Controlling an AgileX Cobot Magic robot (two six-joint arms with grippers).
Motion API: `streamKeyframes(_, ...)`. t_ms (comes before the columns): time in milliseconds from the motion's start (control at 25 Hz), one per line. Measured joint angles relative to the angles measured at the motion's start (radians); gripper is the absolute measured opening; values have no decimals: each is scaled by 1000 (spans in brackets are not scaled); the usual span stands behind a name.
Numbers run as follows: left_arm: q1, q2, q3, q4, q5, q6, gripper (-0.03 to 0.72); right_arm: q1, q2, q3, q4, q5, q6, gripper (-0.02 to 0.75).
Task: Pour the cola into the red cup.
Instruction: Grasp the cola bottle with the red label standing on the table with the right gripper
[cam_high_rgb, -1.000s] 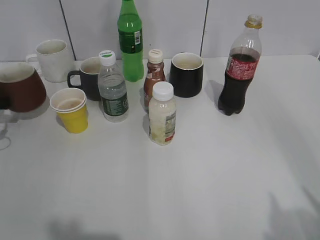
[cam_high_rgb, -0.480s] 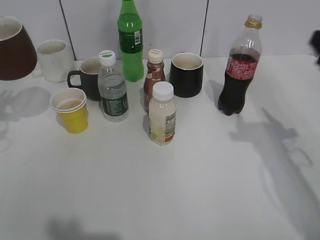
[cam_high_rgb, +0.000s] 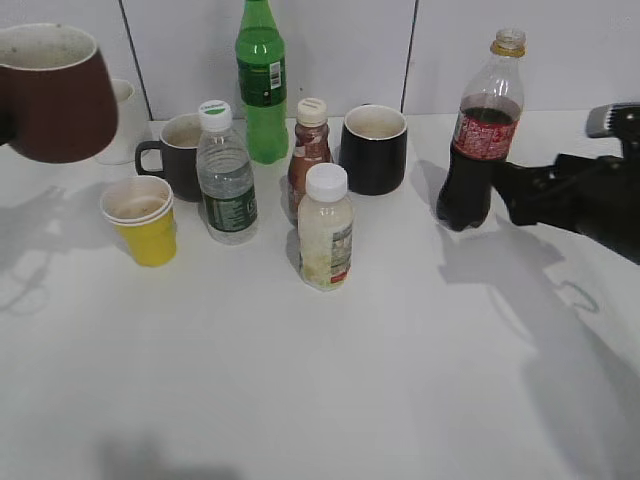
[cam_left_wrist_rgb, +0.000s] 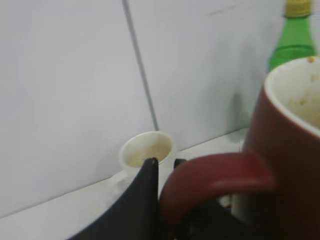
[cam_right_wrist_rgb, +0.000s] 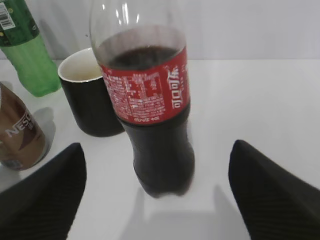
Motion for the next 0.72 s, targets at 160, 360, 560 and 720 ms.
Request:
streamKeyframes(160, -44, -19, 0, 2, 12, -10, 59, 0, 93, -92, -38, -37, 0, 690)
streamKeyframes(360, -86, -38, 0, 2, 39, -10, 59, 0, 180, -214, -69, -43, 11, 690)
streamKeyframes(560, -130, -46, 0, 2, 43, -12, 59, 0, 276, -343, -117, -24, 61, 689)
streamKeyframes(720, -177, -46, 0, 2, 68, -13, 58, 2, 316, -403, -130, -14, 78, 596)
